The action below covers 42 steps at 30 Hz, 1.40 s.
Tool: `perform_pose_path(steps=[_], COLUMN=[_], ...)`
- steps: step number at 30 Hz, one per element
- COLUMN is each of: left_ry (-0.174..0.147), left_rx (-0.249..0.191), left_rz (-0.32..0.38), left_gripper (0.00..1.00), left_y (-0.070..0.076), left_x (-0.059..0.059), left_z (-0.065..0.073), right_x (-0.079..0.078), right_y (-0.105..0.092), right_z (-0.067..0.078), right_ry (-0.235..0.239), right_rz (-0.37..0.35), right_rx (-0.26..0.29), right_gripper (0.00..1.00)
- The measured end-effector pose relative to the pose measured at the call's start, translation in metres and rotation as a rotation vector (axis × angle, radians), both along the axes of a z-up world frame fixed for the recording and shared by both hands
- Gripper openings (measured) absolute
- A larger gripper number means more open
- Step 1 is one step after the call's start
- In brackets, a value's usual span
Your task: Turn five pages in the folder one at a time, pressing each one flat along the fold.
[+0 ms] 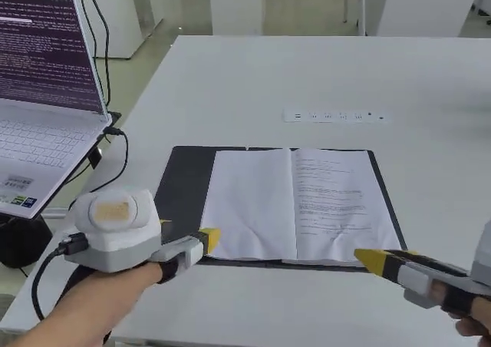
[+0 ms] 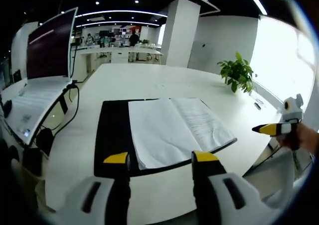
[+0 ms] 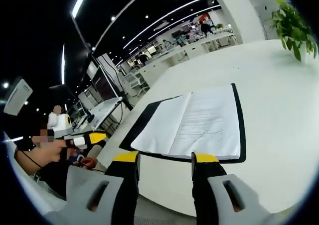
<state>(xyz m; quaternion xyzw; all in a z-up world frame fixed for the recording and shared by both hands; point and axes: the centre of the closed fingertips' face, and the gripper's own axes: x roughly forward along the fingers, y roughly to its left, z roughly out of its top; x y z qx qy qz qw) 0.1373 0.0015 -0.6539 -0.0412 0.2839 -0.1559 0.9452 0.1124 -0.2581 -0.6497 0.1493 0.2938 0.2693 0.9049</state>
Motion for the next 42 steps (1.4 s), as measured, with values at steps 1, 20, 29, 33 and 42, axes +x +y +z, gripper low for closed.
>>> perform_pose_path(steps=[1,20,29,33,42], left_ry=[-0.023,-0.142,-0.132,-0.137,-0.083], left_rx=[0.015,0.14,0.116,0.109,0.123], left_rz=[-0.005,-0.046,-0.02,-0.032,-0.097], left_gripper=[0.52,0.99,0.99,0.99,0.95], left_y=[0.001,0.02,0.03,0.026,0.001], left_x=[-0.001,-0.039,-0.041,-0.037,-0.017], left_z=[0.003,0.018,0.016,0.014,-0.004], right_x=[0.0,-0.007,-0.009,-0.008,-0.007], right_y=[-0.004,-0.053,-0.059,-0.059,-0.054], right_z=[0.001,0.015,0.012,0.011,0.005], right_ry=[-0.017,-0.205,-0.206,-0.221,-0.21], right_rz=[-0.005,-0.089,-0.101,-0.102,-0.098], right_rx=[-0.02,-0.128,-0.135,-0.144,-0.133], right_gripper=[0.43,1.0,1.0,0.99,0.97])
